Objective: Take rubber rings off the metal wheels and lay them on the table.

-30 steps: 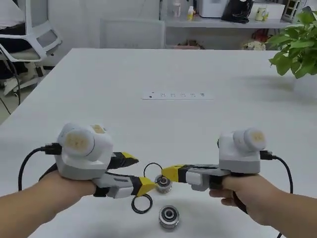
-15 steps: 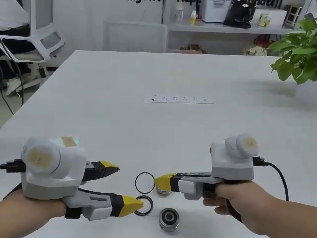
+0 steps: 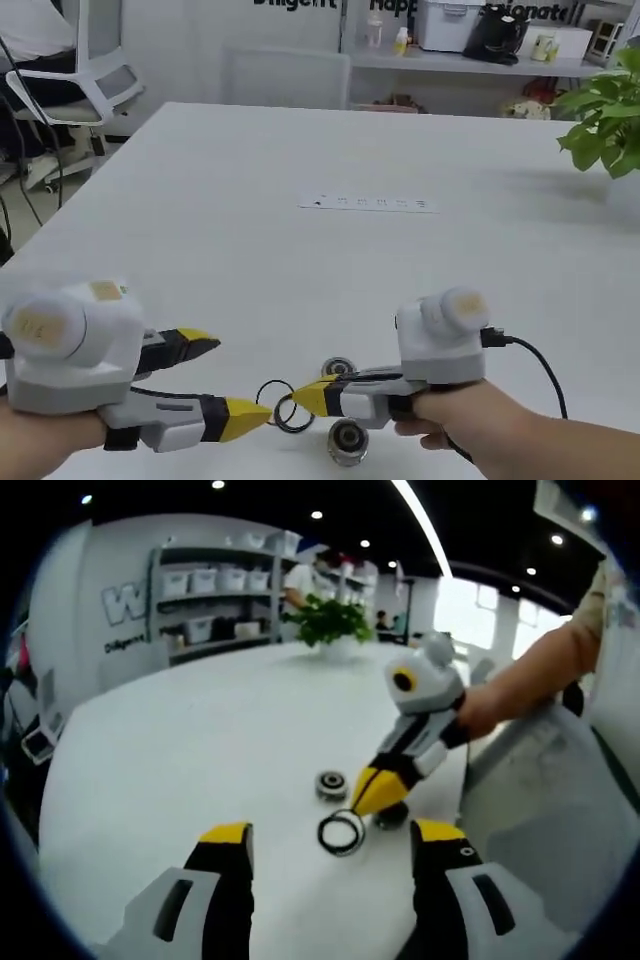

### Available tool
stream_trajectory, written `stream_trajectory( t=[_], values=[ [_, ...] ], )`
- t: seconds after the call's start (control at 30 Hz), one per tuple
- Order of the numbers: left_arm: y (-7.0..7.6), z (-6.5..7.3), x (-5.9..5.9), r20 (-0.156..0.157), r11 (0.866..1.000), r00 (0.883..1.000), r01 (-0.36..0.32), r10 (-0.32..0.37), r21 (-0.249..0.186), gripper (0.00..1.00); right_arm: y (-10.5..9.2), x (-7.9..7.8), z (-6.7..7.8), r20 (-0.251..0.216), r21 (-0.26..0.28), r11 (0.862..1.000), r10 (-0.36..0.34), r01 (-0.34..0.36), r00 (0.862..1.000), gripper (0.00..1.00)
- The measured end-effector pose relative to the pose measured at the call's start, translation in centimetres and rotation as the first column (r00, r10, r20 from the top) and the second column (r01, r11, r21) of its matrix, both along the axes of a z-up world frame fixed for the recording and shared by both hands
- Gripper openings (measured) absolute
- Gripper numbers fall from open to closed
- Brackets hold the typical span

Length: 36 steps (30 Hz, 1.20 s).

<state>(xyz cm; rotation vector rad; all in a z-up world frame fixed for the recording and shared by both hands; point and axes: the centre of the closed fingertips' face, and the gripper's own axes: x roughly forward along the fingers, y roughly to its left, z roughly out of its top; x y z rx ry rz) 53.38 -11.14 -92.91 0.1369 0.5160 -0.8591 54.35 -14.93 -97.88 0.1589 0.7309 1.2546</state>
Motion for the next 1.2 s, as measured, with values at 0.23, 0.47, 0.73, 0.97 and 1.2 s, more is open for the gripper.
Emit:
stream_trajectory(
  t=[0.23, 0.47, 0.73, 0.97, 1.2],
  values=[
    [0.1, -0.1, 0.0, -0.004, 1.0, 1.0, -0.007, 0.007, 0.0, 0.64, -0.8, 0.2, -0.9, 0.064, -0.069, 0.998, 0.017, -0.013, 0.998, 0.05],
    [0.3, 0.1, 0.1, -0.002, 1.0, 1.0, -0.012, 0.012, 0.001, 0.64, -1.0, 0.5, 0.1, 0.069, -0.051, 0.999, 0.003, 0.001, 0.998, 0.21],
    [0.5, 0.7, 0.0, 0.005, 1.0, 1.0, -0.029, 0.029, -0.008, 0.64, -1.3, 0.5, 1.8, 0.095, -0.027, 1.0, 0.005, -0.002, 0.995, 0.32],
    [0.7, 1.1, -0.4, 0.006, 0.999, 0.999, -0.035, 0.035, -0.016, 0.65, -2.3, 0.6, 3.5, 0.129, -0.017, 1.0, 0.002, 0.0, 0.992, 0.38],
    [0.6, 1.6, -0.9, 0.01, 0.999, 0.999, -0.037, 0.037, -0.025, 0.66, -3.3, 0.0, 4.7, 0.177, -0.03, 1.0, 0.014, -0.008, 0.984, 0.44]
  ],
)
